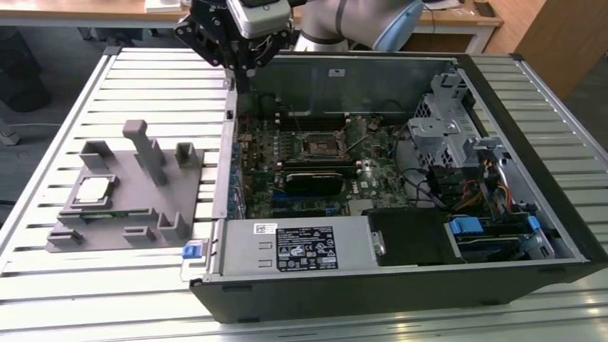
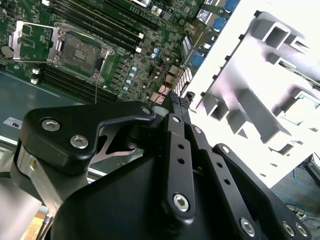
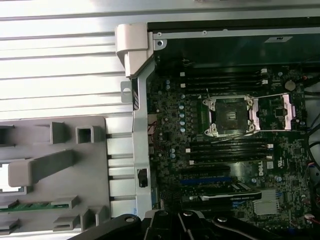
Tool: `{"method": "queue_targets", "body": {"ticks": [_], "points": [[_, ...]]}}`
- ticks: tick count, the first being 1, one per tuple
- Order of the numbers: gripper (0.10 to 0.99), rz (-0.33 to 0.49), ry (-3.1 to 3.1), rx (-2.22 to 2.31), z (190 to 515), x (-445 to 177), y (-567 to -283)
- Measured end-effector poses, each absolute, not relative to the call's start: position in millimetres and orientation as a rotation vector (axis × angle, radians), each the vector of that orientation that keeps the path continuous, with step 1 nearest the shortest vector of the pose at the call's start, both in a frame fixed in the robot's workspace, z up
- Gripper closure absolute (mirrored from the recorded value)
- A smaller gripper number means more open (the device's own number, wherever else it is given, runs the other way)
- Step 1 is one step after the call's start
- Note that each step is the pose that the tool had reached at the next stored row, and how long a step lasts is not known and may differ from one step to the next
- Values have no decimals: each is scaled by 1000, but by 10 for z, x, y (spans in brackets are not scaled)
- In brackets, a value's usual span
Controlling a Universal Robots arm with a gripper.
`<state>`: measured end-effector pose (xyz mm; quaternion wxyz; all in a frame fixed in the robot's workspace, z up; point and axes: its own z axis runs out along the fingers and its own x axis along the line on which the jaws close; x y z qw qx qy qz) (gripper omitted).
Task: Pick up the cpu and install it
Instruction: 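Reach for the cpu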
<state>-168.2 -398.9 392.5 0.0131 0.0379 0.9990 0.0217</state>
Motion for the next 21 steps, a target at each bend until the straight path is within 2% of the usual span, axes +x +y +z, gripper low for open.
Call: {"method": "queue_targets", "body": {"ticks": [5,21], "points": [[965,68,3113,118,3912,-1917,-3990],[965,68,3112,118,3905,-2100,-3989]]}}
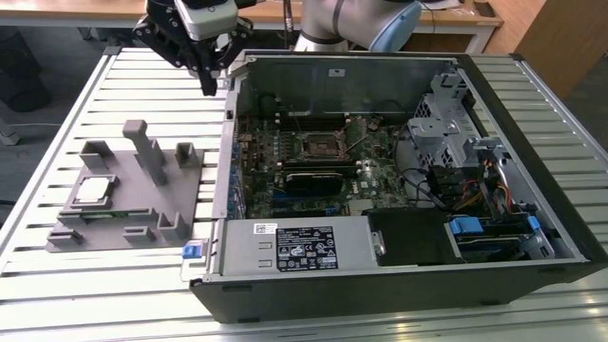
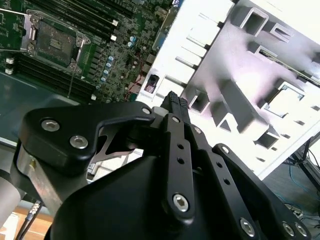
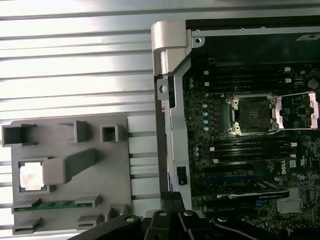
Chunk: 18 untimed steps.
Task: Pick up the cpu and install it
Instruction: 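Reach for the cpu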
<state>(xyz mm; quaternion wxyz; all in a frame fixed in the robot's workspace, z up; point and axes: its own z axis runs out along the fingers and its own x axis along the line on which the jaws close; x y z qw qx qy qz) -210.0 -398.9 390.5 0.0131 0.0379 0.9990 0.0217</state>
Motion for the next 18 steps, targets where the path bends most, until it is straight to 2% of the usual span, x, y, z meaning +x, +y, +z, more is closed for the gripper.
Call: {"method": "queue_targets", "body": {"ticks": [18], "points": [[965,68,3112,118,3898,-2229,-3989]]}}
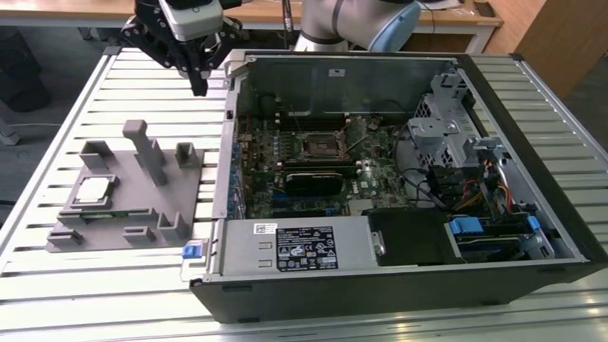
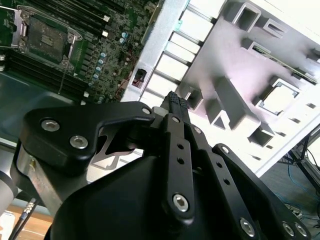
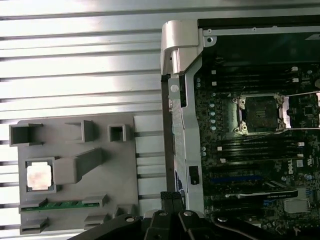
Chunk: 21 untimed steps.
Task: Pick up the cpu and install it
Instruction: 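Reach for the cpu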
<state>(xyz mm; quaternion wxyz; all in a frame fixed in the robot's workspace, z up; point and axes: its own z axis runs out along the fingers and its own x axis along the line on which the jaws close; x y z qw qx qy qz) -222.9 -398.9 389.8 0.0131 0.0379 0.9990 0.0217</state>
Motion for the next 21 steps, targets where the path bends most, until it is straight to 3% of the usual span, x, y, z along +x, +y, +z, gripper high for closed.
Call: {"method": "queue_targets", "body": {"ticks": [21], "points": [[965,68,3113,118,3892,-2378,-3989]]}}
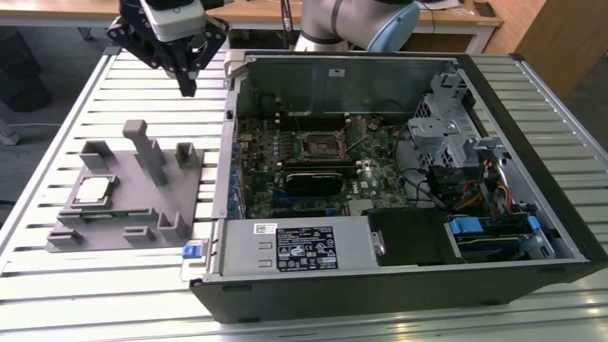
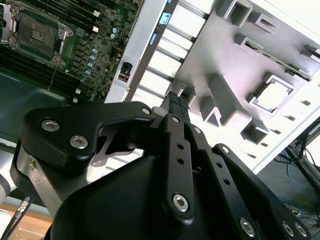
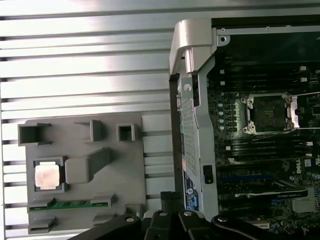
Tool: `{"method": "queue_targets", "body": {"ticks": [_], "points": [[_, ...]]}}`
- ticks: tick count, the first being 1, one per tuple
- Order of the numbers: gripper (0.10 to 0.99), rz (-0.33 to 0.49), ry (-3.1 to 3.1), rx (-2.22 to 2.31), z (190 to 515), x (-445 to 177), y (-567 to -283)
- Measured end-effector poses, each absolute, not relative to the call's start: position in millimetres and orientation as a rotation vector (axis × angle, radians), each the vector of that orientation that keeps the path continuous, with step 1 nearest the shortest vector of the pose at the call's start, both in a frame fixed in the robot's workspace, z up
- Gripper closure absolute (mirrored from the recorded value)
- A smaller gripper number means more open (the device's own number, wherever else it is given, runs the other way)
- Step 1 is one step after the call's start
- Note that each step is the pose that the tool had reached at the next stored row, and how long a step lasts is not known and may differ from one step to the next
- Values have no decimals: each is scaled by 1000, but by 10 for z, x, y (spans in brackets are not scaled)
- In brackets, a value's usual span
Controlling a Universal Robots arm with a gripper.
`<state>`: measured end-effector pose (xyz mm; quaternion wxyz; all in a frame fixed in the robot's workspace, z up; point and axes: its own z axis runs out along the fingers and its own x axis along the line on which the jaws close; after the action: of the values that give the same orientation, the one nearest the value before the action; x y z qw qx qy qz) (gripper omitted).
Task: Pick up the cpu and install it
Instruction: 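Reach for the cpu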
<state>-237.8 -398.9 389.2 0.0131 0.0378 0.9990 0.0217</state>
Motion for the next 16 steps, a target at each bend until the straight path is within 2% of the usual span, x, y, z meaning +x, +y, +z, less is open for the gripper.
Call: {"method": "queue_targets", "body": {"ticks": [16], "points": [[965,68,3112,118,3886,-2497,-3990]]}}
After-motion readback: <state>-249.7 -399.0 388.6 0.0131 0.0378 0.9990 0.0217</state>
